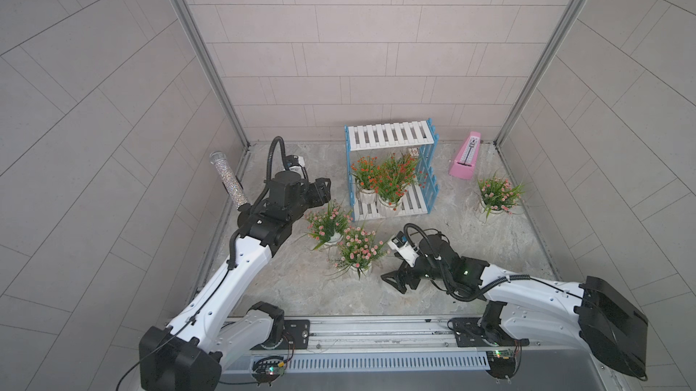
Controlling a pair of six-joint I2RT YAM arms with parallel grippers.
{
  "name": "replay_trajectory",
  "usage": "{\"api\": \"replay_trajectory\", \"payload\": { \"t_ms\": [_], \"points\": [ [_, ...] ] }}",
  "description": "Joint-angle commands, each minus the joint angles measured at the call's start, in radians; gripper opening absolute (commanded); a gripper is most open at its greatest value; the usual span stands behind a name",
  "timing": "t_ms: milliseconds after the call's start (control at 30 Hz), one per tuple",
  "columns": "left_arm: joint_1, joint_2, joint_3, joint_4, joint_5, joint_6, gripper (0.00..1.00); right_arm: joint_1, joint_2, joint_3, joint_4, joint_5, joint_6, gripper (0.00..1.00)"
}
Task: Place the baby's breath potted plants on the rack by color
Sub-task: Pick up the baby's breath potted plant from the center of the board.
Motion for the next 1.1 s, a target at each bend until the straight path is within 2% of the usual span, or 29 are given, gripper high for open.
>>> {"api": "replay_trajectory", "payload": {
  "t_ms": [0, 133, 367, 567, 767, 1067],
  "points": [
    [0.008, -0.027, -0.017, 0.027, -0.010, -0.007, 0.73, 0.030, 0.044, 0.010, 0.149, 0.034, -0.051, 0.96],
    [0.008, -0.047, -0.027, 0.030, -0.021, -0.008, 0.73, 0.074, 0.135, 0.003, 0.305, 0.086, -0.061, 0.97],
    [0.008, -0.076, -0.050, 0.043, -0.031, -0.016, 0.73, 0.138, 0.379, 0.003, 0.629, 0.173, -0.039, 0.99],
    [0.008, -0.089, -0.054, 0.044, -0.028, -0.016, 0.73, 0.157, 0.550, 0.017, 0.874, 0.206, -0.021, 0.99],
    [0.009, -0.090, -0.062, 0.055, -0.032, -0.017, 0.73, 0.157, 0.607, 0.040, 0.937, 0.208, -0.019, 0.99],
    [0.008, -0.085, -0.066, 0.066, -0.029, -0.024, 0.73, 0.157, 0.647, 0.095, 0.930, 0.210, -0.052, 0.99]
  ]
}}
